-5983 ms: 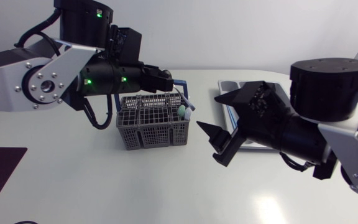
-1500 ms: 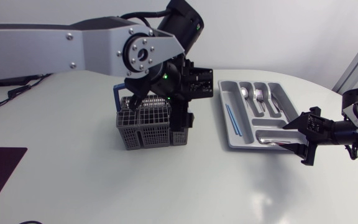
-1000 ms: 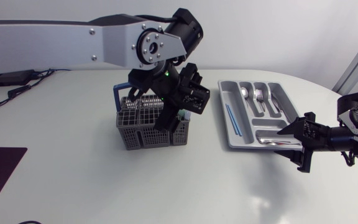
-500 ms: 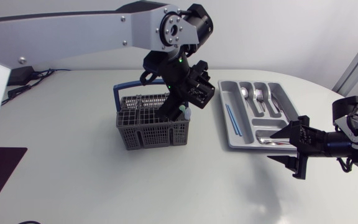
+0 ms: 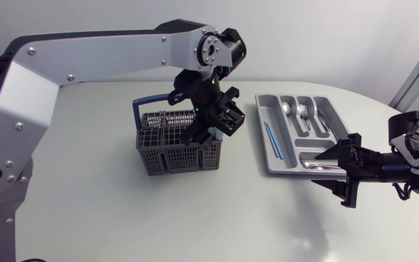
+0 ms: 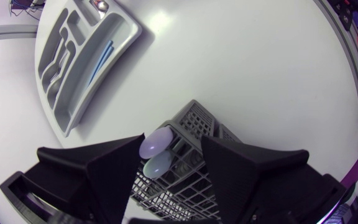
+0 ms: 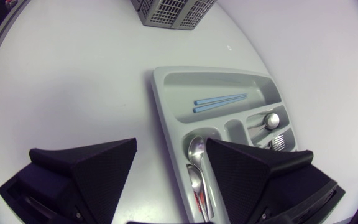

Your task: Unload the cutlery basket into the drawer organizer.

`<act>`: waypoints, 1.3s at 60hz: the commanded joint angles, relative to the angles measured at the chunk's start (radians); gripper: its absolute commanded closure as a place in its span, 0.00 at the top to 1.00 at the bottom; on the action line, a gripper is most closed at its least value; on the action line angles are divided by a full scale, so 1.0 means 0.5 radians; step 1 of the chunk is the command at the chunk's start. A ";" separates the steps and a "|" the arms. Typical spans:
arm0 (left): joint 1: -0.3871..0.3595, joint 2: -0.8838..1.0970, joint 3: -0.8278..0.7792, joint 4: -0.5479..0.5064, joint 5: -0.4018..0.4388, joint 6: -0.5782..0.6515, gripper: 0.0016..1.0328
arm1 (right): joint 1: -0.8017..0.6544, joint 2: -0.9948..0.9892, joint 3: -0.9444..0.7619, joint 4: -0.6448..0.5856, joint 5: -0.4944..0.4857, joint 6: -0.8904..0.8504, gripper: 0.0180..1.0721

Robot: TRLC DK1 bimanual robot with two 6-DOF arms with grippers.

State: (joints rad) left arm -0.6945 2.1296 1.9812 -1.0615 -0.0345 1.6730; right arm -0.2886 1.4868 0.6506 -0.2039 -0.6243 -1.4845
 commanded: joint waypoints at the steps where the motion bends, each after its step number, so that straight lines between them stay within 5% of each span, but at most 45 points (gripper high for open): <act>1: 0.018 0.054 0.090 -0.046 -0.014 0.084 0.48 | 0.013 0.030 -0.031 0.015 -0.009 0.030 0.77; 50: 0.048 0.149 0.228 -0.058 -0.026 0.081 0.42 | -0.003 0.045 -0.059 0.043 -0.025 0.018 0.77; 56: 0.036 0.168 0.308 -0.058 -0.060 -0.011 0.65 | 0.000 0.039 -0.025 0.027 -0.025 0.110 0.77; 71: 0.045 0.180 0.630 -0.396 -0.048 -0.419 0.73 | 0.215 -0.194 0.003 0.021 -0.025 0.579 0.80; 78: 0.051 0.119 0.618 -0.485 0.005 -0.658 0.85 | 0.418 -0.289 0.067 0.073 0.018 0.999 0.80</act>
State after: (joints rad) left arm -0.6750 2.1971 2.2784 -1.2602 -0.0536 1.4349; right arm -0.1394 1.3754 0.6506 -0.1795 -0.6235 -1.1481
